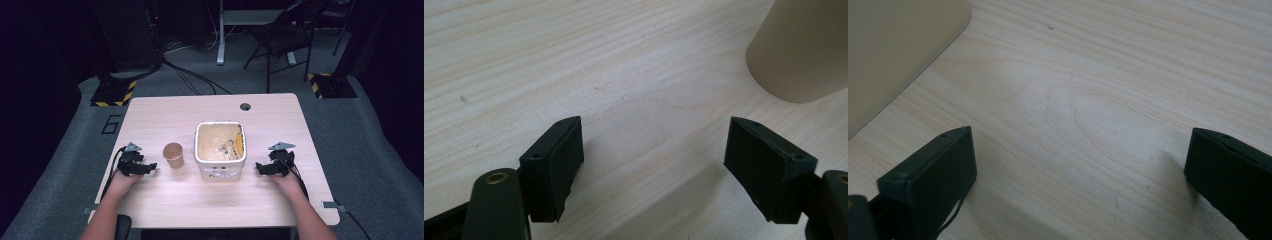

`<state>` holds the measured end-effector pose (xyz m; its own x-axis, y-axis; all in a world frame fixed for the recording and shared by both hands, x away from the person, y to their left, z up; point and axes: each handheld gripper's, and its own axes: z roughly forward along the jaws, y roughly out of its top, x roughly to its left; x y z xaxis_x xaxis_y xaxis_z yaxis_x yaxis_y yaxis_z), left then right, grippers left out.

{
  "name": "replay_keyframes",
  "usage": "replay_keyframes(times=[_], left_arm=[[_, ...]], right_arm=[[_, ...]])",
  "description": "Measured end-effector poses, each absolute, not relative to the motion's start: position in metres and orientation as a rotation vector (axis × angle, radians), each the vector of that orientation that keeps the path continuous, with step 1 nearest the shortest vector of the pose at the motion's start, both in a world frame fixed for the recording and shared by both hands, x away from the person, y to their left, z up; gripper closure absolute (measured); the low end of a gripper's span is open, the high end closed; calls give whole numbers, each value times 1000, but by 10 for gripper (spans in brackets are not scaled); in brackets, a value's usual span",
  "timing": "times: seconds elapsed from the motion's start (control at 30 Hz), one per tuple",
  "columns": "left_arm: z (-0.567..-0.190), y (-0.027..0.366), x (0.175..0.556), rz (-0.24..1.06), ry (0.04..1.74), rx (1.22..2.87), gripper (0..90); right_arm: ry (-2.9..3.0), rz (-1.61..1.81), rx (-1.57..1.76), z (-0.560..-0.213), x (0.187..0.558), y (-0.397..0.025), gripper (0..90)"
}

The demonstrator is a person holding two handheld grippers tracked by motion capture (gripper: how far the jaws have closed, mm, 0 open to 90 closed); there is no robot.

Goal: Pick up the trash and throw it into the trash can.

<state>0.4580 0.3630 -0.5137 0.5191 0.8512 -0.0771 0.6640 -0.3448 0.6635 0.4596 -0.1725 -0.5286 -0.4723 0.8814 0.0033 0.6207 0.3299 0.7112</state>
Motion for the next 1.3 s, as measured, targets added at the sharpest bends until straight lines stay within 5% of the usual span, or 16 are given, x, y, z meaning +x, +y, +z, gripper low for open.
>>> replay_keyframes(times=[1.3], left_arm=[[-422, 346, 452, 423, 1037, 2057, 147]], right_arm=[[2218, 932, 1331, -529, 459, -172, 0]])
